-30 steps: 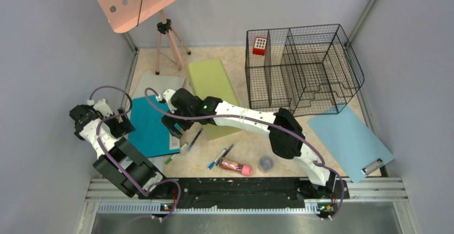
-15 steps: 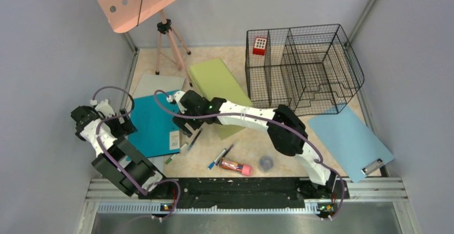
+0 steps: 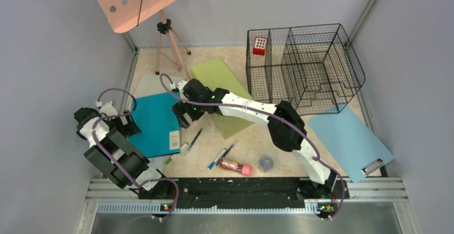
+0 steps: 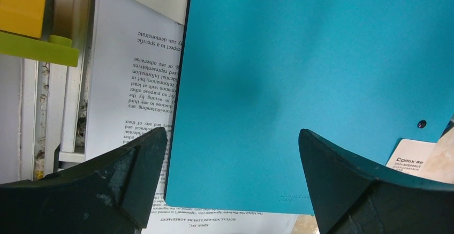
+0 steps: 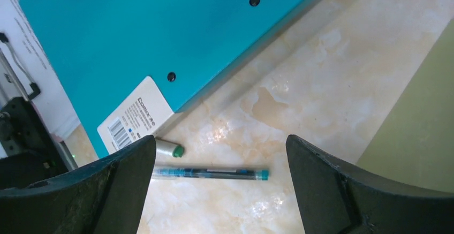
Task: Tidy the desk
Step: Pick up the folder from the corner of the board.
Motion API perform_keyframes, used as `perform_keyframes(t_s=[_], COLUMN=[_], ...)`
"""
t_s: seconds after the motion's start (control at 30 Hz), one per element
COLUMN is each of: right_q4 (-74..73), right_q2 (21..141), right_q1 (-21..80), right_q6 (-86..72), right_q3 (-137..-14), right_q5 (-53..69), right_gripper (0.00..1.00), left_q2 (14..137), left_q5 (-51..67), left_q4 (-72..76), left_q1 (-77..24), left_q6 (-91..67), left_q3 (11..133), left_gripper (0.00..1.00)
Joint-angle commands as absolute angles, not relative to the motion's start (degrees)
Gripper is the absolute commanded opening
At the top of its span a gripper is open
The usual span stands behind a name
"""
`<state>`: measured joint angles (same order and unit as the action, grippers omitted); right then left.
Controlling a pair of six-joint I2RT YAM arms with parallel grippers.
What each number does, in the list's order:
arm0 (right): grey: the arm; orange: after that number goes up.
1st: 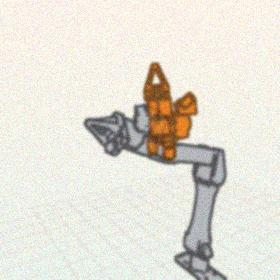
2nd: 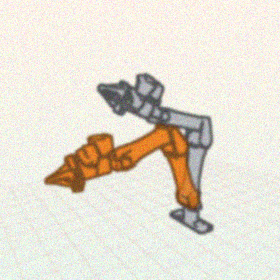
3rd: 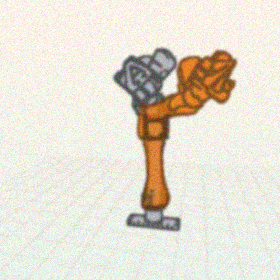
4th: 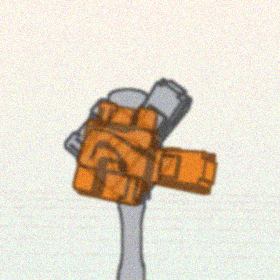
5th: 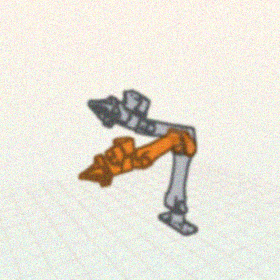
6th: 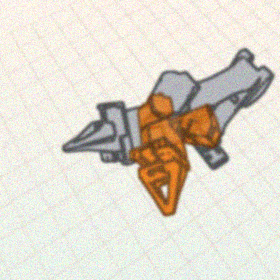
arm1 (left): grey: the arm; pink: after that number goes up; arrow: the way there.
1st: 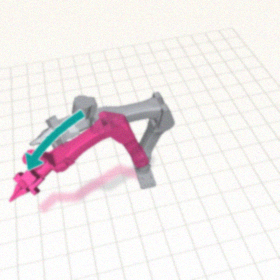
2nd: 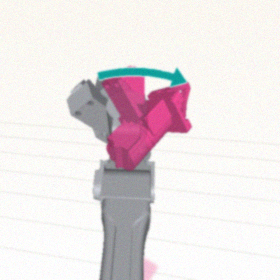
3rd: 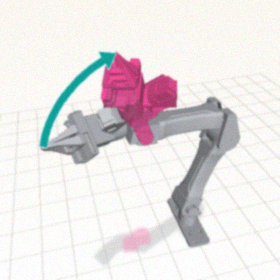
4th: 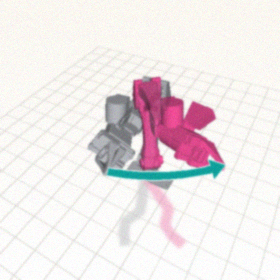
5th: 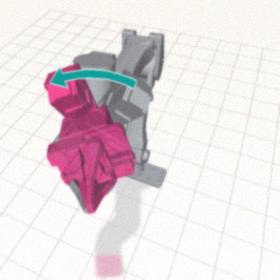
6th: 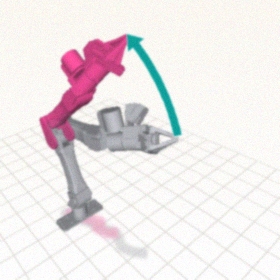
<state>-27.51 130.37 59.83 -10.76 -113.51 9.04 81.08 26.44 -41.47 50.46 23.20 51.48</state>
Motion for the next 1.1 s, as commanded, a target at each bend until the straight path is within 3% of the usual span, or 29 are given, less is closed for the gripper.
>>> perform_keyframes(t_s=[0.0,0.77,1.07], right_q4=[-27.4,-25.3,-26.8], right_q2=[133.1,143.6,145.4], right_q1=[58.4,59.5,61.0], right_q6=[-14.5,-21.5,-21.8], right_q3=[-118.0,-125.7,-127.0], right_q5=[13.0,21.1,16.1], right_gripper=[0.91,0.91,0.9], left_q2=[82.1,86.4,89.0], left_q5=[27.7,20.3,17.5], left_q4=[-38.1,-36.8,-36.7], left_q1=[49.7,47.4,47.4], left_q6=[23.4,20.1,19.4], left_q3=[50.3,49.5,50.4], left_gripper=[0.99,0.99,0.99])
